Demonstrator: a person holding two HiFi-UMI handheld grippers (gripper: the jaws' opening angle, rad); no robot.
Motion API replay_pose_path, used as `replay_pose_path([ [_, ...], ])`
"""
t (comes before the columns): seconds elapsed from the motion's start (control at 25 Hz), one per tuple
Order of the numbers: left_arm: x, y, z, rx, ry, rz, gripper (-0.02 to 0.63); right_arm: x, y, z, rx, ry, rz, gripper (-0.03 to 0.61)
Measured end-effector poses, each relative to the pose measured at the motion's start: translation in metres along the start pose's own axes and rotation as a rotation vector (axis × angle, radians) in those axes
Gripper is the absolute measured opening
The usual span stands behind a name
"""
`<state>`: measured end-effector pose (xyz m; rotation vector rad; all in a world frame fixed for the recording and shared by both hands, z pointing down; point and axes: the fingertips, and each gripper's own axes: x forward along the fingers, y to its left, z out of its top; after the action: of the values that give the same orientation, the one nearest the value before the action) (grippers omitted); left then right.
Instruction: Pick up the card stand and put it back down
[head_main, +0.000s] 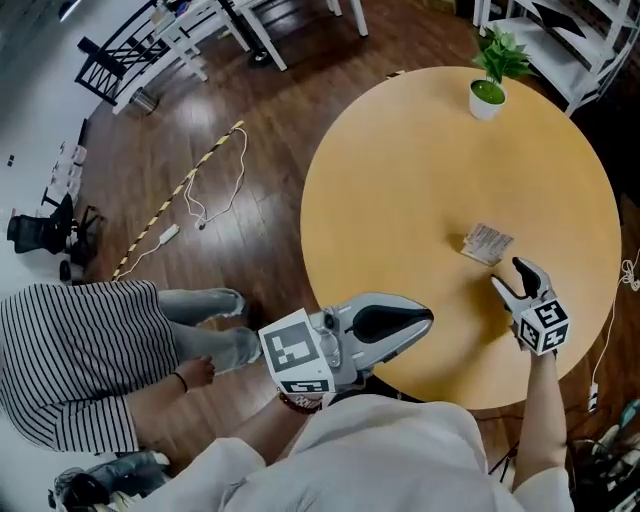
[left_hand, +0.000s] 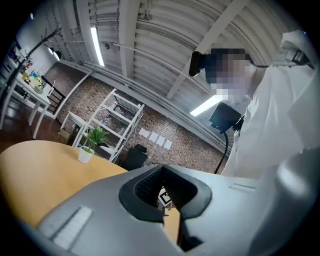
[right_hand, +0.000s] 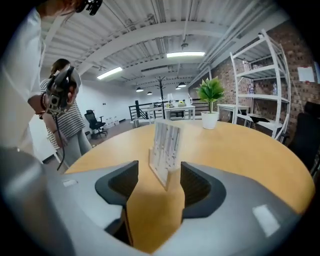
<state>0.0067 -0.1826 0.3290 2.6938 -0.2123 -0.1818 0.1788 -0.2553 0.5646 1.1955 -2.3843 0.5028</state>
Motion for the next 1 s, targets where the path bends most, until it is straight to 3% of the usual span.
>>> replay_pose_path([
  [0.12, 0.015, 0.012, 0.0, -0.001, -0.008, 0.008, 0.002, 0.028, -0.017, -0.009, 0.004, 0.02, 0.032, 0.285],
  [0.24, 0.031, 0.019, -0.003, -0.021, -0.037, 0.014, 0.002, 0.049, -0.025, -0.007, -0.038, 0.016, 0.121, 0.305],
  [0.4, 0.032, 0.035, -0.021, -0.121, -0.062, 0.02, 0.002, 0.082, -0.017, -0.019, -0.159, 0.034, 0.239, 0.285],
  [0.48, 0.028, 0.047, -0.028, -0.146, -0.057, 0.059, 0.002, 0.091, -0.019, -0.015, -0.168, 0.013, 0.248, 0.258],
  [0.6, 0.023, 0.062, -0.038, -0.176, -0.056, 0.124, 0.002, 0.099, -0.024, -0.008, -0.158, -0.028, 0.256, 0.141],
  [0.76, 0.019, 0.072, -0.042, -0.172, -0.063, 0.166, 0.002, 0.107, -0.022, -0.011, -0.189, -0.033, 0.274, 0.121],
  [1.0, 0.017, 0.063, -0.046, -0.151, -0.052, 0.173, 0.002, 0.088, -0.016, 0.007, -0.154, -0.084, 0.264, 0.12],
])
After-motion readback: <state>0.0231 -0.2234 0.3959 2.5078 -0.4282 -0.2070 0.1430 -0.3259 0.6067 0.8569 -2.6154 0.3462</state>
